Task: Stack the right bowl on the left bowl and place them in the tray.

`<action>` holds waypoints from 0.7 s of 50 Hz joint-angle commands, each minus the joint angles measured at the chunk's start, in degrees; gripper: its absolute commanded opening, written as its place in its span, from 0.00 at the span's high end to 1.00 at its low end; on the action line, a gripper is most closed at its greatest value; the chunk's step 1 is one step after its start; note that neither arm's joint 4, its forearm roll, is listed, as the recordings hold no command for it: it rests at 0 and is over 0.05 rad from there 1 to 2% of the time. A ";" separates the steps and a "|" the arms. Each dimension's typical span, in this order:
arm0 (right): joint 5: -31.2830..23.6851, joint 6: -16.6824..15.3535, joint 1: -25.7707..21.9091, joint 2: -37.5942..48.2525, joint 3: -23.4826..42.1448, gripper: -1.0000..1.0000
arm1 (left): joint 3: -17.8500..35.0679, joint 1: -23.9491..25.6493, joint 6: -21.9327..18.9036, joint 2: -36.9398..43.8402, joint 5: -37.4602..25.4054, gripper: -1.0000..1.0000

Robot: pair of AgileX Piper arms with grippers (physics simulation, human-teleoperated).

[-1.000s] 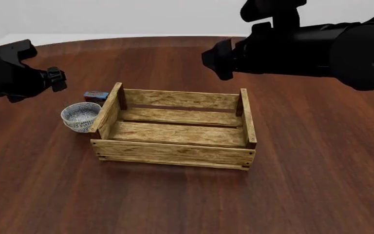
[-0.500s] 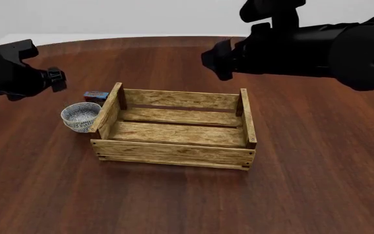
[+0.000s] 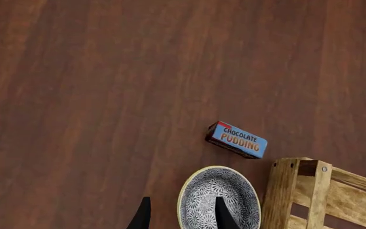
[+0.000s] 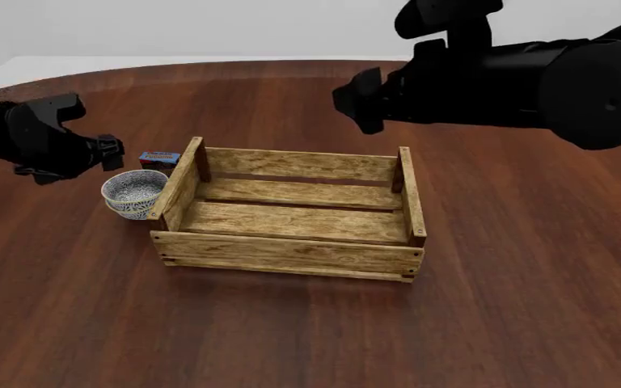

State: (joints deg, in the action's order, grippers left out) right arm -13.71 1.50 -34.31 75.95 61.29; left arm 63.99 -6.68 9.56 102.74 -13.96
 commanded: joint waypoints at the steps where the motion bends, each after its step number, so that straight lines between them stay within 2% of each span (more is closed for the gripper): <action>1: -0.12 0.12 0.15 -0.45 0.02 0.00 | -1.39 0.33 1.68 2.84 2.98 0.00; 21: -0.18 0.14 0.40 -0.57 0.05 0.00 | -5.81 0.68 1.81 5.32 7.32 0.00; 35: -0.19 0.08 0.26 -0.27 0.16 0.00 | -6.56 0.90 1.94 7.88 9.17 0.00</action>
State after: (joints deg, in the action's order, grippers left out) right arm -13.82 1.52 -34.02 75.75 61.37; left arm 60.22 -6.35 9.24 109.29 -8.27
